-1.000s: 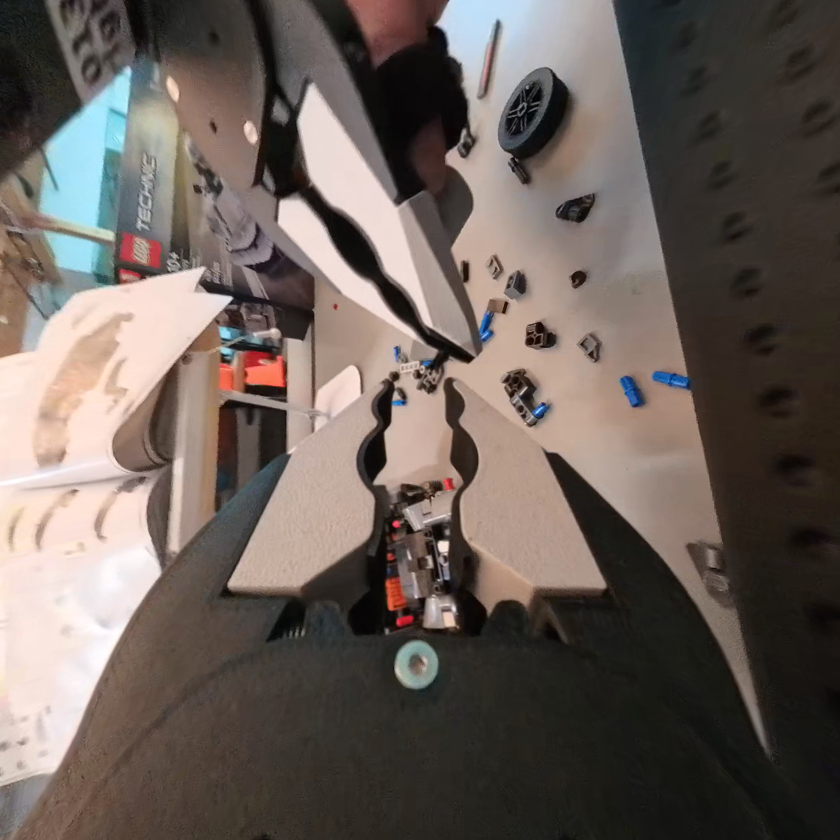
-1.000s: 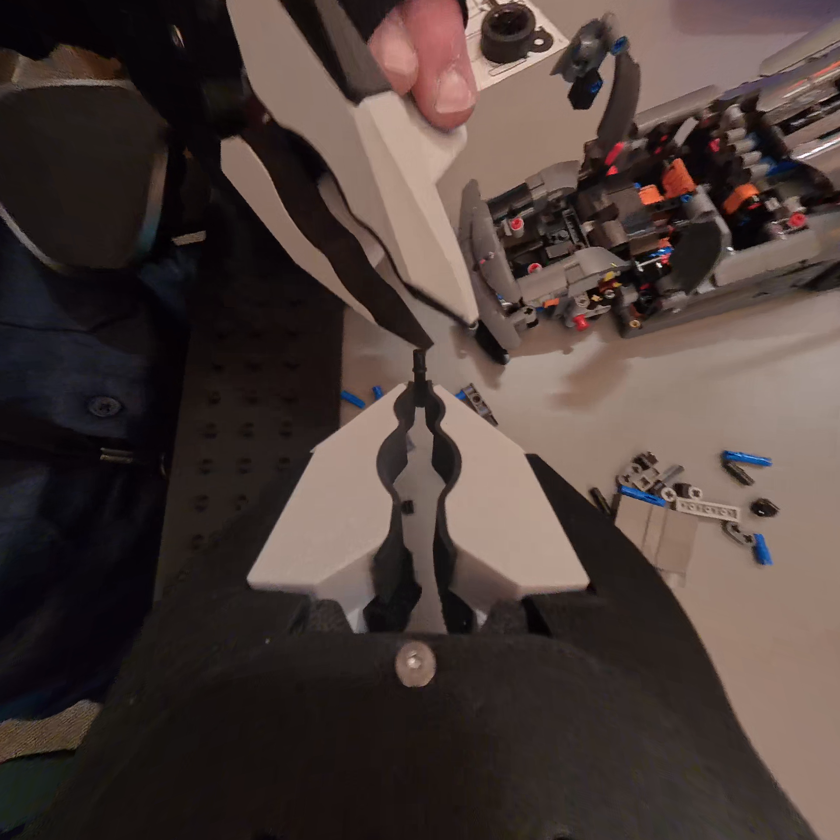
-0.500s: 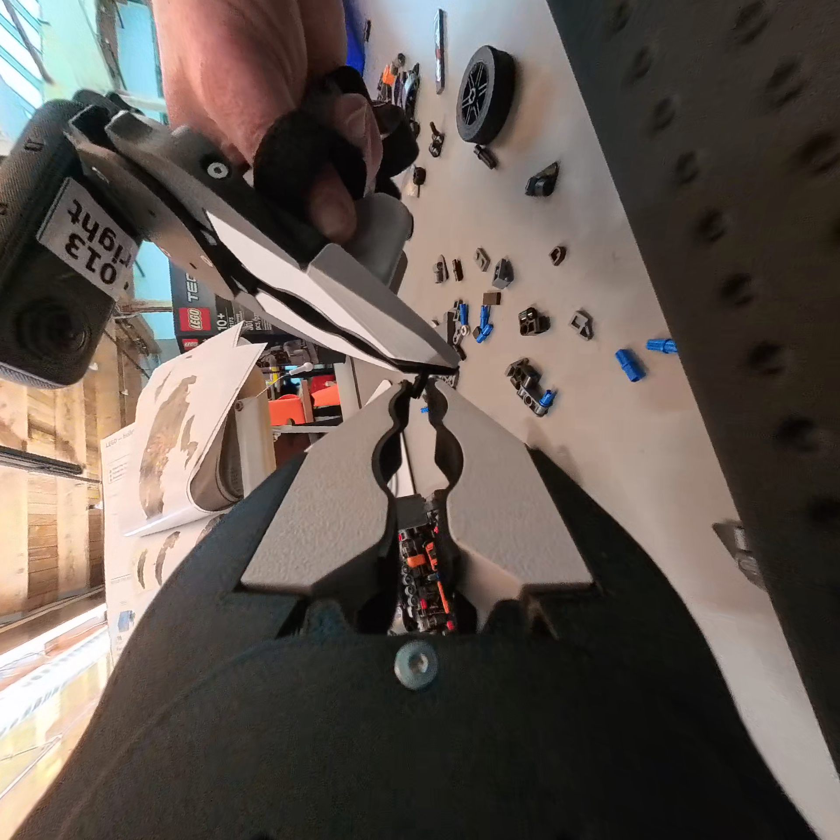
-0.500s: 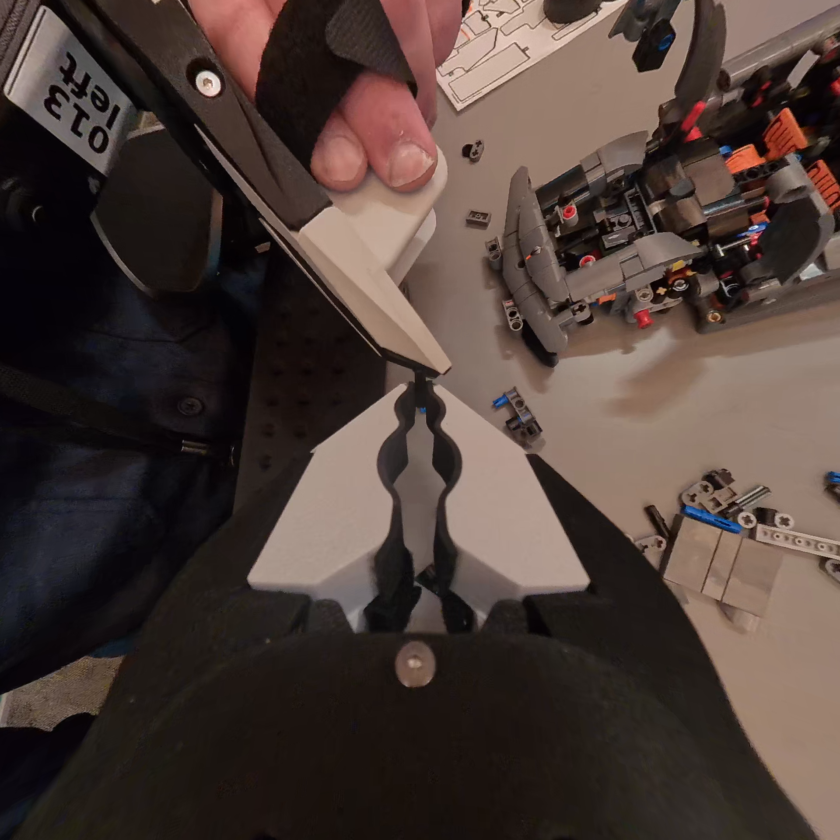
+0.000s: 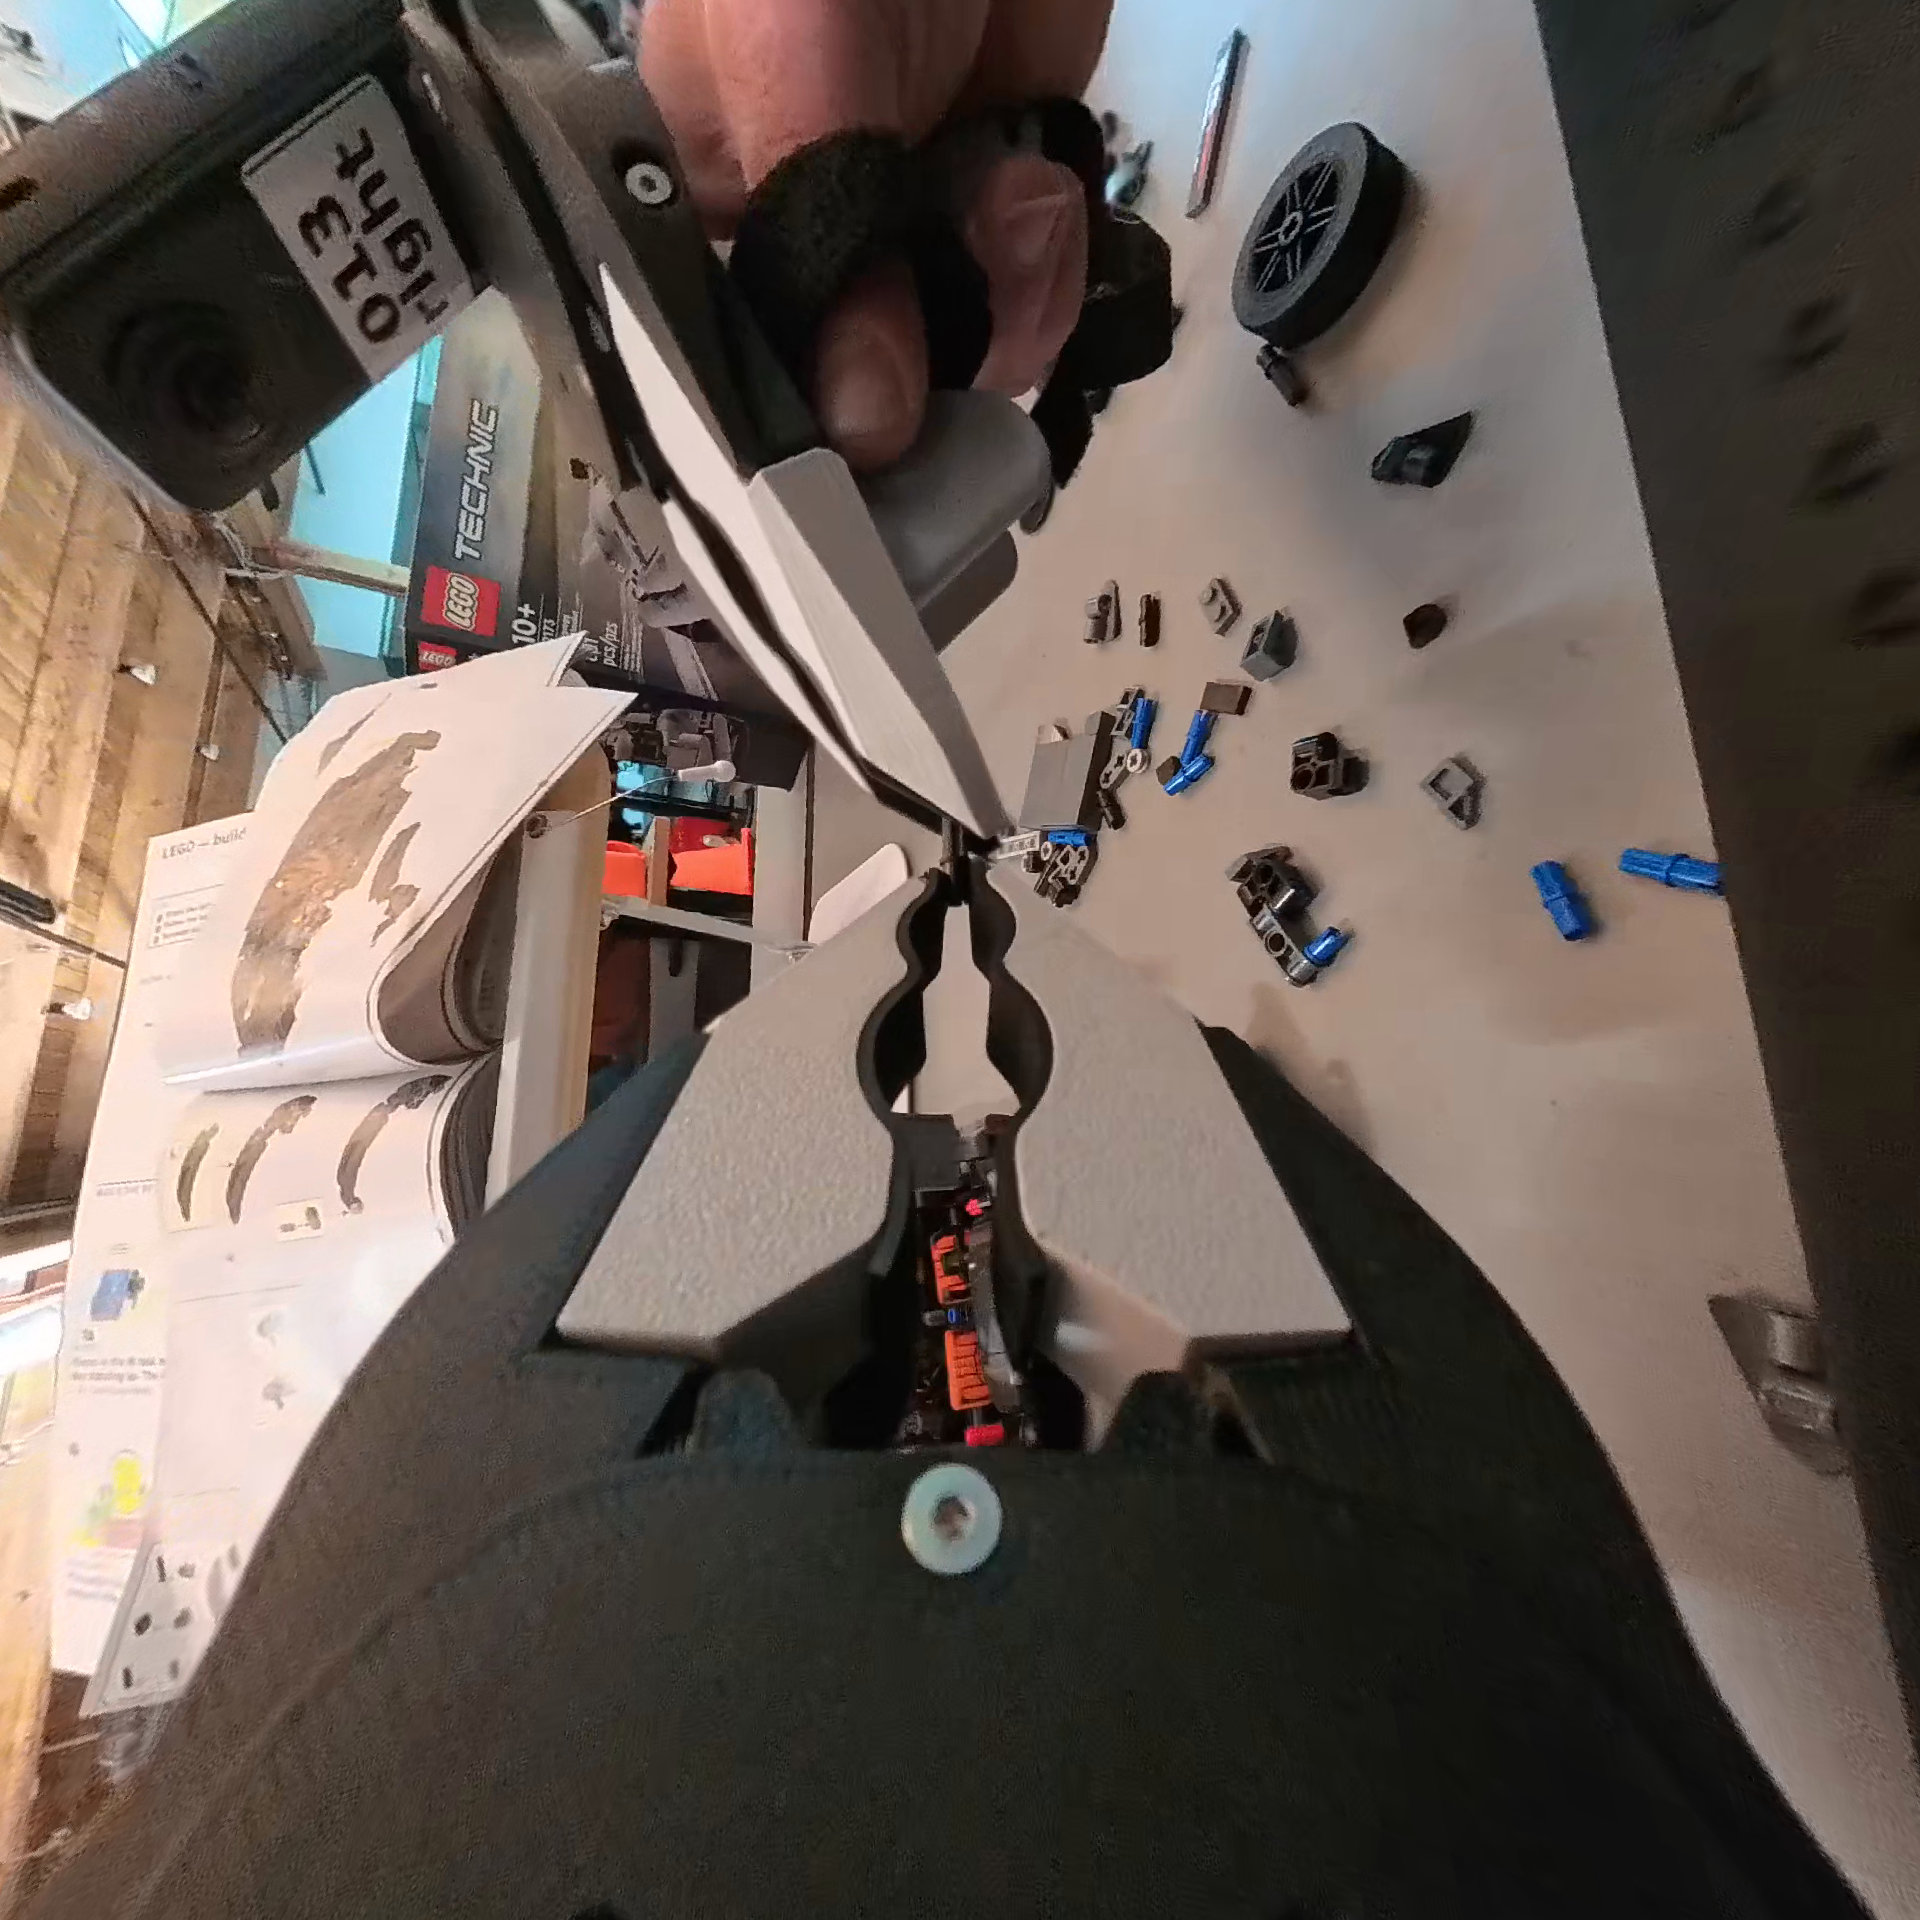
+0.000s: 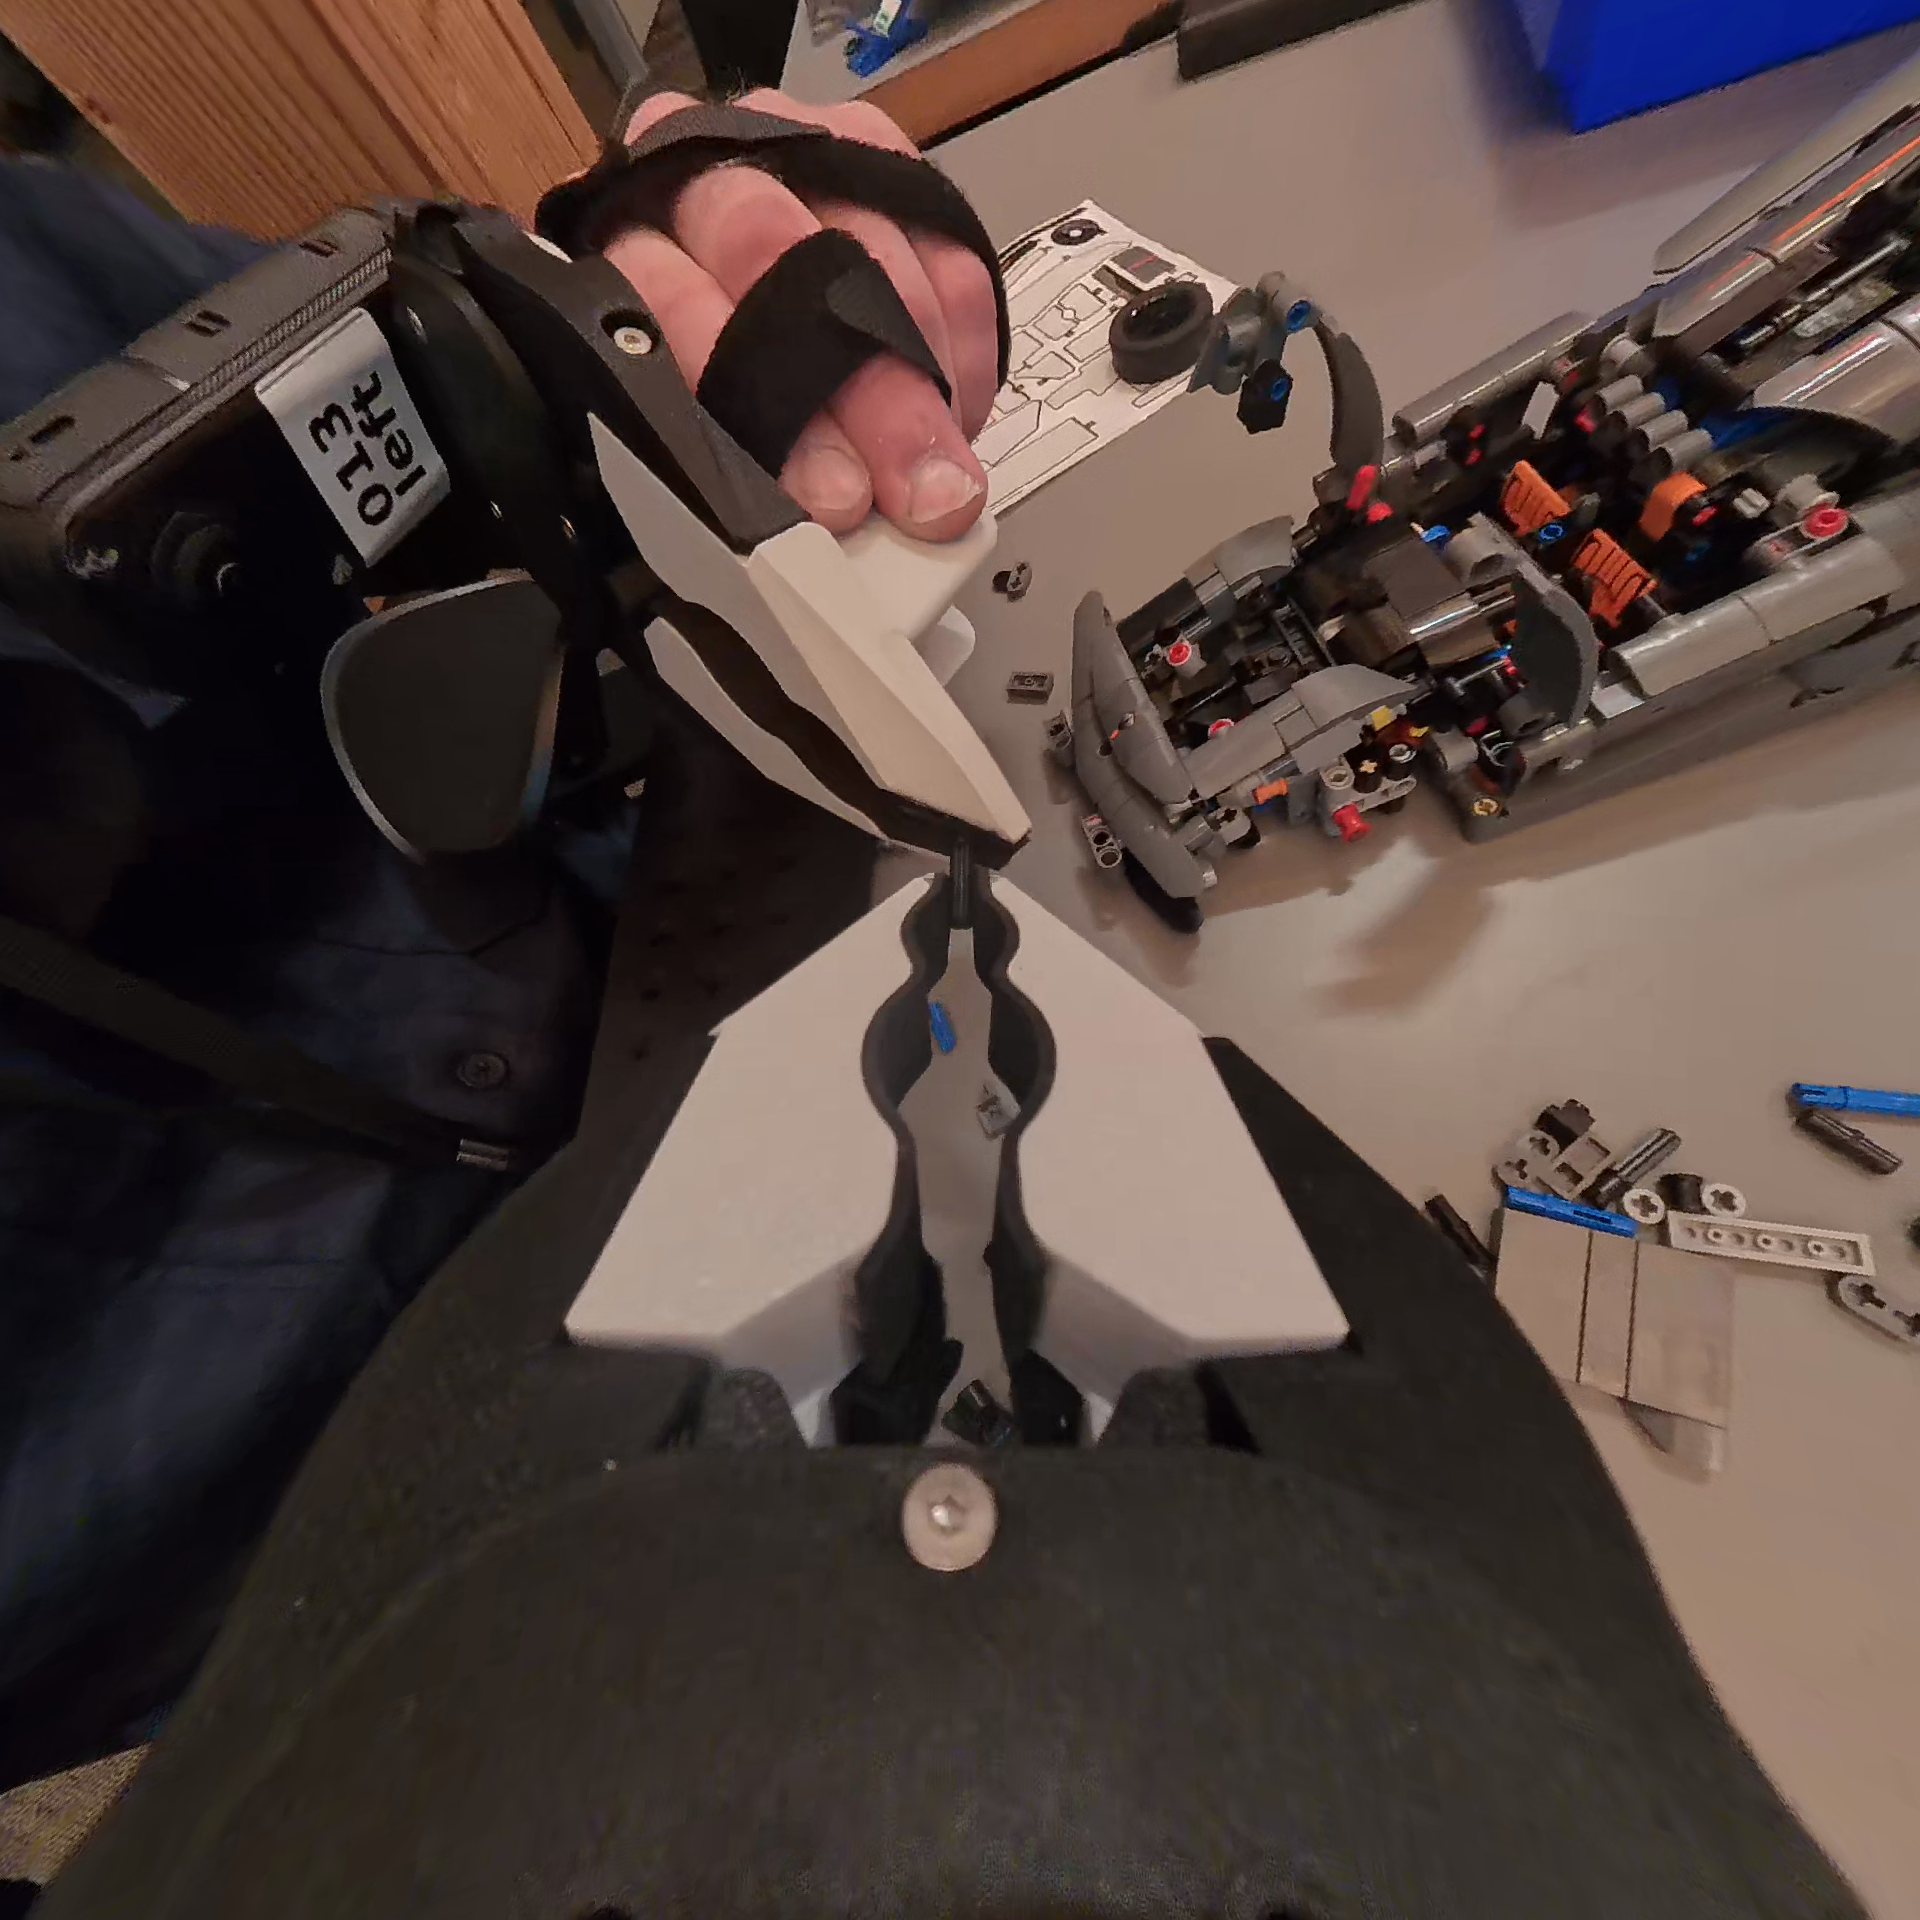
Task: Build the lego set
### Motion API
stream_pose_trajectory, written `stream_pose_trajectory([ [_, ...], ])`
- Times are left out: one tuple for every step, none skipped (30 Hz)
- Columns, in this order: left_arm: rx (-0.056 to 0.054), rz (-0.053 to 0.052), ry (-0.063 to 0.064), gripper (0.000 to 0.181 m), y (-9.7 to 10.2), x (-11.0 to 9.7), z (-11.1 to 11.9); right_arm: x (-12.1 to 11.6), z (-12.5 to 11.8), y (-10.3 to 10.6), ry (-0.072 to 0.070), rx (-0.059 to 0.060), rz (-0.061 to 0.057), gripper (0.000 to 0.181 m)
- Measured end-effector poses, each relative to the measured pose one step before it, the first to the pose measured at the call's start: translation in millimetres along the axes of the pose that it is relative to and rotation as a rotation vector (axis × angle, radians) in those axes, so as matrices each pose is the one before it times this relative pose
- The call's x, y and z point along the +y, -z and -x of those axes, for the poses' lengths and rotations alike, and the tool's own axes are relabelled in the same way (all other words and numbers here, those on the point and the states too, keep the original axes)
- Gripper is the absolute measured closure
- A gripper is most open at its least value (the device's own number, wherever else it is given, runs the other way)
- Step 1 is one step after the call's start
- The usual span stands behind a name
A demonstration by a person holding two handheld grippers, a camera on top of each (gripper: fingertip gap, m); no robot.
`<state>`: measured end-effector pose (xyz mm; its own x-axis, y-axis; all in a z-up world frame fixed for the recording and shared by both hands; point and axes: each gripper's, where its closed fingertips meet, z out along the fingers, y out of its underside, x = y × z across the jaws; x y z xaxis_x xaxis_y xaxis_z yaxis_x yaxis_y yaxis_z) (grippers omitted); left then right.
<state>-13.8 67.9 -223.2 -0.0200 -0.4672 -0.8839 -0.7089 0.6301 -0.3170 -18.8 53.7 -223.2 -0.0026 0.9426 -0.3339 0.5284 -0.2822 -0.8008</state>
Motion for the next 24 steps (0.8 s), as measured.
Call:
stream_pose_trajectory([
  [-0.0042,-0.0053,0.0152,0.179,-0.08,0.13,1.08,-0.85,-0.23,0.47,-0.0014,0.0015,-0.0049,0.18],
  [-0.0028,-0.011,0.0094,0.179,0.08,-0.55,0.58,-0.11,0.19,0.58,-0.003,-0.0027,-0.0005,0.18],
  [-0.0019,-0.0038,0.0014,0.179,0.2,-0.01,0.09,0.46,0.03,0.48,-0.0029,-0.0015,0.0034,0.18],
  [-0.0032,0.0006,-0.0063,0.178,-0.02,0.45,-0.08,0.92,-0.18,0.15,-0.0023,-0.0005,0.0053,0.18],
  [-0.0088,-0.0006,-0.0105,0.174,0.21,-0.06,0.75,1.42,0.15,0.1,-0.0021,-0.0031,0.007,0.18],
  [-0.0033,-0.0082,-0.0081,0.168,0.74,-1.06,0.49,1.22,0.09,-0.15,-0.0025,-0.0027,0.0054,0.18],
  [0.0131,-0.0074,-0.0026,0.164,0.63,-1.07,-1.17,0.78,-0.5,-0.04,-0.005,-0.0006,0.0021,0.18],
  [0.0063,-0.0027,-0.0046,0.161,0.4,-0.56,-0.39,0.54,0.32,-0.15,-0.0051,-0.0055,0.0012,0.18],
  [0.0062,-0.0036,-0.017,0.16,0.02,-0.83,-1.26,0.15,1.23,-0.34,-0.0006,-0.0086,0.0,0.18],
  [0.0026,0.0049,-0.0221,0.16,-0.52,0.14,-1.37,-0.06,0.63,-0.4,-0.0005,-0.0025,-0.0005,0.18],
  [0.0024,0.0063,-0.0187,0.166,-0.73,0.17,-1.58,-0.02,-0.01,-0.31,-0.0043,-0.0003,0.001,0.18],
  [0.0015,0.0003,-0.0189,0.171,-0.39,-1.0,-1.81,-0.16,0.37,-0.37,-0.0051,-0.0036,-0.0008,0.18],
  [-0.0137,0.0023,-0.0174,0.176,-0.21,-0.63,0.48,0.1,0.23,-0.31,-0.0031,-0.0031,0.0,0.18],
  [-0.0119,0.0082,-0.0163,0.179,-0.14,0.33,0.79,0.54,-0.18,-0.39,-0.004,0.0001,0.0012,0.18],
  [-0.0035,0.0084,-0.0046,0.179,-0.5,0.78,0.02,-0.12,-0.39,0.02,-0.0072,-0.0003,-0.0034,0.18],
  [-0.0074,0.0019,0.0056,0.179,0.22,0.09,1.11,-1.28,-0.11,0.65,-0.0056,-0.0011,-0.0116,0.18],
  [-0.0186,0.0046,0.0162,0.179,-0.03,0.95,3.27,-2.93,-0.3,1.4,-0.007,-0.0011,-0.0224,0.18],
  [-0.0137,-0.0004,0.02,0.179,0.2,0.35,3.13,-3.35,-0.05,1.62,-0.0094,-0.0033,-0.0246,0.18],
  [-0.012,0.0017,0.0216,0.179,0.29,0.49,3.2,-3.69,-0.17,1.55,-0.0058,-0.0019,-0.0269,0.18],
  [-0.0166,0.0038,0.0269,0.179,0.11,1.03,4.3,-4.67,-0.69,1.94,-0.0035,0.0022,-0.0347,0.179],
  [-0.0138,-0.0016,0.0355,0.179,0.12,0.64,4.31,-4.57,-0.77,2.28,-0.0055,0.0021,-0.0362,0.178],
  [-0.0044,-0.0074,0.0359,0.18,0.29,0.12,3.03,-3.08,-1.21,2.5,-0.0078,0.0035,-0.028,0.176],
  [-0.0065,-0.0015,0.0257,0.18,0.24,0.82,2.86,-2.7,-1.41,2.61,-0.0082,0.0041,-0.0264,0.174],
  [-0.0126,-0.0039,0.014,0.18,0.16,0.16,2.76,-3.21,0.3,2.24,-0.0094,-0.0064,-0.0292,0.173],
])
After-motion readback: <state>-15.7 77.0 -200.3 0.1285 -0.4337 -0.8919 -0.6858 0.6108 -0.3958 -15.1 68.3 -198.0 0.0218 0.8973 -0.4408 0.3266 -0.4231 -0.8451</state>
